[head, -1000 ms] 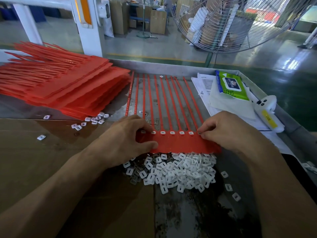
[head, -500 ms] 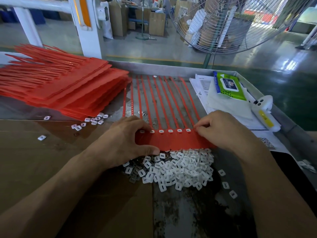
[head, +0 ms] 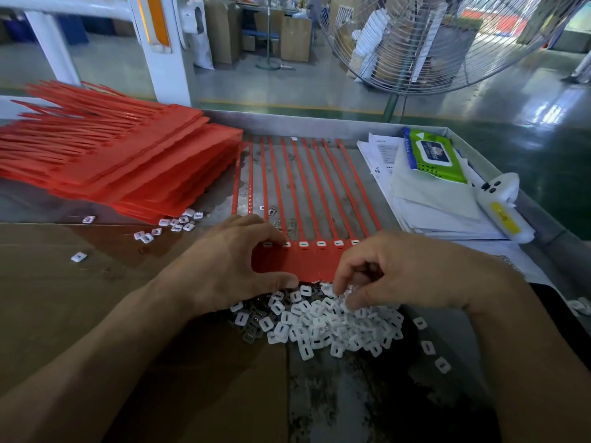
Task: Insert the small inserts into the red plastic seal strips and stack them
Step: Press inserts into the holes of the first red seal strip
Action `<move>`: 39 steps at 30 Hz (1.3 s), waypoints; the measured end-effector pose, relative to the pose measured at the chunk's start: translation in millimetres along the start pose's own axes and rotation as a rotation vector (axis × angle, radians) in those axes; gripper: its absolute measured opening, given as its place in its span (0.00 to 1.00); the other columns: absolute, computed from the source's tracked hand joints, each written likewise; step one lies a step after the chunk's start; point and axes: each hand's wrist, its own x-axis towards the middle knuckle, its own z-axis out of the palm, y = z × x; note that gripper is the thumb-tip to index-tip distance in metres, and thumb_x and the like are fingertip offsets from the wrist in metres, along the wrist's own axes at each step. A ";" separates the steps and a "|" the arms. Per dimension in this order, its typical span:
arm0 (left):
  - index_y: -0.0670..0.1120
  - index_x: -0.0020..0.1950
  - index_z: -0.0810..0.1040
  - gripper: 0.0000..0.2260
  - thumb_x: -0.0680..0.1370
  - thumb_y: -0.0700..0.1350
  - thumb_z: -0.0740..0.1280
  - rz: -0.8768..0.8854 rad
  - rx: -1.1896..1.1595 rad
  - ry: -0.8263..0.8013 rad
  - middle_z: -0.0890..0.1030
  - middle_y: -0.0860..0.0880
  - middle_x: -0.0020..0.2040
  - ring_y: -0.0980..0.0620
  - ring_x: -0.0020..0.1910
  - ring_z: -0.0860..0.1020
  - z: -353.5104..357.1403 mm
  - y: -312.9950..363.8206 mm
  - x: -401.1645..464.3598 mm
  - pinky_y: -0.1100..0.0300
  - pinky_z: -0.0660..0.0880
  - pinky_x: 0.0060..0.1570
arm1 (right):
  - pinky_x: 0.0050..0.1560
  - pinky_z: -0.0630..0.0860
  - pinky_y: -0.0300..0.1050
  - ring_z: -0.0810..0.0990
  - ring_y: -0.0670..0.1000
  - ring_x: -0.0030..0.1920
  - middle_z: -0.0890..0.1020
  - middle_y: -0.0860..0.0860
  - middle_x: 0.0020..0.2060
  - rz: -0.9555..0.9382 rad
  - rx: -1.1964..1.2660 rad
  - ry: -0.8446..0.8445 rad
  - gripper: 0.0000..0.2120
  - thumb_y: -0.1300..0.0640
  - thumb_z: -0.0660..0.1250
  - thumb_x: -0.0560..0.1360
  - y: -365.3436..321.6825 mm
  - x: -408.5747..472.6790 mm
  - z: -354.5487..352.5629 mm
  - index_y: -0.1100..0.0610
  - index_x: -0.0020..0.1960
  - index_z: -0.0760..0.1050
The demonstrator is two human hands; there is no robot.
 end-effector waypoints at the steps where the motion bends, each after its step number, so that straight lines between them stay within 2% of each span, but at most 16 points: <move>1: 0.62 0.67 0.73 0.35 0.65 0.78 0.64 0.001 0.000 0.003 0.72 0.66 0.63 0.64 0.61 0.69 0.0 -0.1 0.0 0.62 0.69 0.61 | 0.36 0.72 0.39 0.74 0.41 0.32 0.77 0.44 0.33 0.012 -0.011 -0.014 0.07 0.48 0.79 0.72 -0.6 1.4 2.0 0.42 0.48 0.84; 4: 0.62 0.67 0.73 0.35 0.65 0.78 0.64 -0.001 -0.004 0.005 0.72 0.66 0.63 0.64 0.61 0.68 0.9 -0.2 0.1 0.62 0.69 0.60 | 0.35 0.72 0.36 0.75 0.41 0.33 0.80 0.46 0.35 0.013 -0.057 -0.008 0.06 0.49 0.79 0.73 -3.5 5.1 5.0 0.42 0.47 0.83; 10: 0.62 0.68 0.73 0.36 0.65 0.78 0.64 0.001 -0.011 0.005 0.71 0.66 0.63 0.65 0.62 0.67 2.5 -1.5 -0.5 0.65 0.66 0.57 | 0.39 0.79 0.35 0.83 0.42 0.38 0.85 0.43 0.39 0.029 -0.034 -0.004 0.05 0.54 0.77 0.75 -6.3 3.5 5.3 0.46 0.45 0.83; 15: 0.62 0.68 0.73 0.36 0.65 0.78 0.64 0.003 -0.013 -0.003 0.71 0.66 0.63 0.65 0.62 0.67 1.8 -2.1 -0.4 0.64 0.67 0.58 | 0.40 0.77 0.33 0.84 0.41 0.39 0.86 0.43 0.40 0.013 0.048 -0.015 0.04 0.54 0.77 0.76 -4.2 1.2 2.0 0.47 0.45 0.83; 18: 0.63 0.68 0.72 0.35 0.65 0.78 0.63 0.002 -0.011 -0.009 0.71 0.66 0.63 0.64 0.62 0.67 1.7 -2.2 -0.4 0.62 0.68 0.60 | 0.41 0.78 0.36 0.84 0.44 0.39 0.86 0.47 0.41 -0.018 0.136 0.008 0.04 0.55 0.77 0.75 -0.2 -1.5 -1.7 0.48 0.46 0.83; 21: 0.64 0.68 0.71 0.35 0.66 0.79 0.63 -0.001 -0.012 -0.019 0.70 0.66 0.64 0.64 0.63 0.67 2.3 -2.4 0.1 0.59 0.70 0.62 | 0.47 0.83 0.45 0.85 0.52 0.45 0.86 0.50 0.44 -0.051 0.210 0.038 0.07 0.57 0.77 0.75 2.4 -1.5 -2.7 0.47 0.49 0.84; 23: 0.64 0.68 0.71 0.35 0.66 0.79 0.63 0.001 -0.008 -0.013 0.70 0.67 0.64 0.64 0.63 0.68 2.3 -3.1 0.2 0.59 0.71 0.62 | 0.48 0.82 0.46 0.85 0.52 0.46 0.86 0.49 0.46 -0.068 0.228 0.065 0.07 0.56 0.76 0.76 3.2 -1.7 -3.8 0.45 0.51 0.85; 25: 0.64 0.68 0.71 0.35 0.66 0.80 0.62 0.008 -0.006 -0.010 0.70 0.66 0.64 0.64 0.63 0.68 2.6 -3.2 0.5 0.59 0.71 0.62 | 0.40 0.79 0.39 0.83 0.47 0.39 0.87 0.48 0.42 -0.054 0.257 0.133 0.06 0.55 0.76 0.76 5.5 -2.3 -6.9 0.45 0.50 0.86; 27: 0.64 0.68 0.71 0.35 0.66 0.80 0.62 0.012 -0.013 -0.015 0.70 0.66 0.64 0.64 0.64 0.67 3.0 -3.4 0.3 0.58 0.71 0.62 | 0.32 0.74 0.37 0.78 0.44 0.31 0.85 0.48 0.35 0.001 0.291 0.284 0.06 0.56 0.76 0.76 12.3 -1.9 -11.9 0.45 0.48 0.86; 30: 0.64 0.68 0.71 0.35 0.66 0.80 0.62 0.012 -0.019 -0.018 0.70 0.66 0.64 0.64 0.64 0.68 3.1 -3.8 0.4 0.57 0.71 0.63 | 0.28 0.73 0.38 0.76 0.47 0.28 0.81 0.51 0.29 0.162 0.366 0.586 0.06 0.60 0.76 0.75 30.7 -0.2 -17.8 0.50 0.44 0.86; 32: 0.64 0.68 0.71 0.35 0.66 0.80 0.62 0.013 -0.018 -0.016 0.70 0.66 0.64 0.63 0.64 0.68 3.1 -3.6 0.2 0.56 0.71 0.64 | 0.27 0.72 0.41 0.76 0.50 0.28 0.81 0.53 0.28 0.300 0.405 0.716 0.05 0.63 0.75 0.75 43.1 0.3 -18.7 0.55 0.42 0.85; 36: 0.64 0.68 0.71 0.35 0.66 0.79 0.62 0.014 -0.018 -0.010 0.70 0.66 0.64 0.63 0.64 0.68 3.3 -3.8 -0.1 0.55 0.72 0.65 | 0.31 0.74 0.47 0.77 0.56 0.29 0.81 0.56 0.27 0.432 0.367 0.755 0.05 0.65 0.74 0.74 53.1 3.9 -16.2 0.57 0.42 0.84; 39: 0.64 0.68 0.71 0.35 0.66 0.79 0.62 0.012 -0.017 -0.010 0.70 0.66 0.64 0.63 0.64 0.68 3.3 -4.1 -0.5 0.56 0.71 0.64 | 0.30 0.74 0.45 0.77 0.52 0.29 0.80 0.54 0.26 0.454 0.333 0.754 0.06 0.66 0.73 0.75 51.8 7.6 -14.0 0.57 0.42 0.83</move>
